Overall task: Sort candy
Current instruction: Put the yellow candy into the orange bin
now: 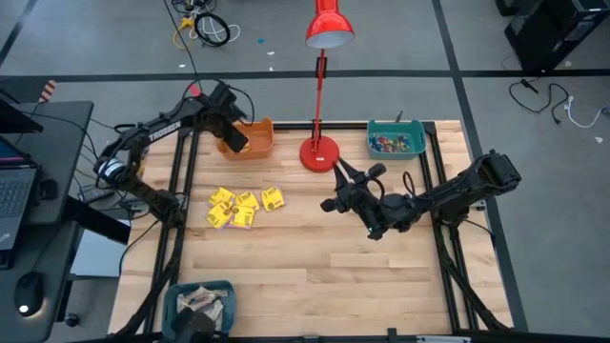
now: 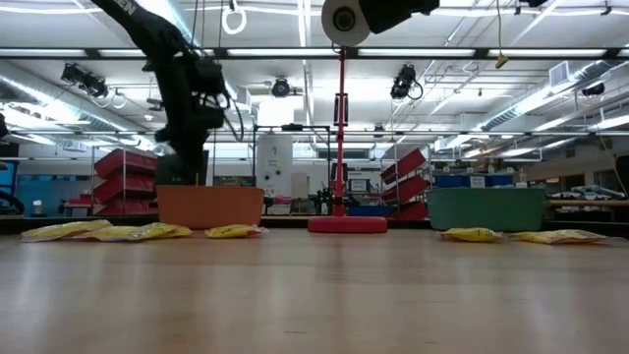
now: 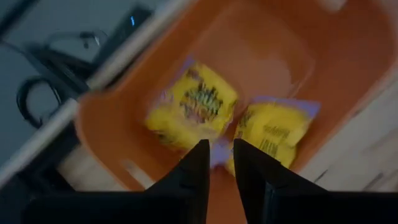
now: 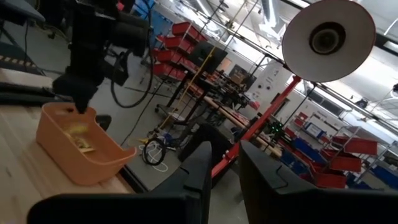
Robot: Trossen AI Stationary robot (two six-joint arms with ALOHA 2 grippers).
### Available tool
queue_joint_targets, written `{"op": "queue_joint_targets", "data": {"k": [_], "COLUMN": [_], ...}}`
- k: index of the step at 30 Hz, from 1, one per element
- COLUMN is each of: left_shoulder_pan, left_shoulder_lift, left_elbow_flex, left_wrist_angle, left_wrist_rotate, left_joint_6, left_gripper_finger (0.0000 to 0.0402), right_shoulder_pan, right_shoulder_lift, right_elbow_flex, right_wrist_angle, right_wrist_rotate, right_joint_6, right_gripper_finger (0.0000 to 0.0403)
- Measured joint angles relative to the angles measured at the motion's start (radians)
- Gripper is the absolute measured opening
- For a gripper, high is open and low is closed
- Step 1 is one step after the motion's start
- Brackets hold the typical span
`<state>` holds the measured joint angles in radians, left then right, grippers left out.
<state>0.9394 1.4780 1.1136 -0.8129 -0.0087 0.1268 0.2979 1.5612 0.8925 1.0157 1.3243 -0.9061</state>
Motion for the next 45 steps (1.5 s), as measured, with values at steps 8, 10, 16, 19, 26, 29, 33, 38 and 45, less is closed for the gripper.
{"op": "queue_joint_targets", "data": {"k": [8,10,16,19,26,29,33,38,45], "left_shoulder_pan": [-0.072,-0.104,-0.229,-0.304,-0.456,-0.496,-0.525,-0.54,-0.543], "left_shoulder_lift": [-0.198,-0.269,-0.488,-0.584,-0.732,-0.779,-0.821,-0.832,-0.83], "left_elbow_flex": [0.116,0.133,0.137,0.137,0.137,0.114,0.056,-0.023,-0.102], "left_wrist_angle": [-0.028,-0.022,0.04,0.074,0.094,0.097,0.139,0.165,0.221], "left_wrist_rotate": [0.031,0.031,0.116,0.17,0.19,0.189,0.189,0.189,0.188], "left_joint_6": [0.0,-0.001,-0.044,-0.076,-0.14,-0.16,-0.185,-0.188,-0.188], "left_gripper_finger": [0.0076,0.0076,0.0076,0.0076,0.0076,0.0076,0.0076,0.0076,0.0076], "right_shoulder_pan": [-0.062,-0.067,-0.085,-0.114,-0.196,-0.22,-0.223,-0.22,-0.191], "right_shoulder_lift": [0.0,0.0,0.0,0.0,0.0,0.0,0.0,0.0,0.0], "right_elbow_flex": [0.001,0.001,0.001,0.001,0.002,0.002,0.002,0.002,0.001], "right_wrist_angle": [0.0,-0.001,-0.045,-0.097,-0.325,-0.482,-0.711,-1.011,-1.5], "right_wrist_rotate": [-0.146,-0.166,-0.34,-0.505,-0.919,-1.005,-1.012,-1.015,-1.015], "right_joint_6": [0.072,0.093,0.236,0.351,0.662,0.792,0.893,1.032,1.227], "right_gripper_finger": [0.0055,0.0049,0.0034,0.0028,0.0019,0.0015,0.0012,0.0012,0.001]}}
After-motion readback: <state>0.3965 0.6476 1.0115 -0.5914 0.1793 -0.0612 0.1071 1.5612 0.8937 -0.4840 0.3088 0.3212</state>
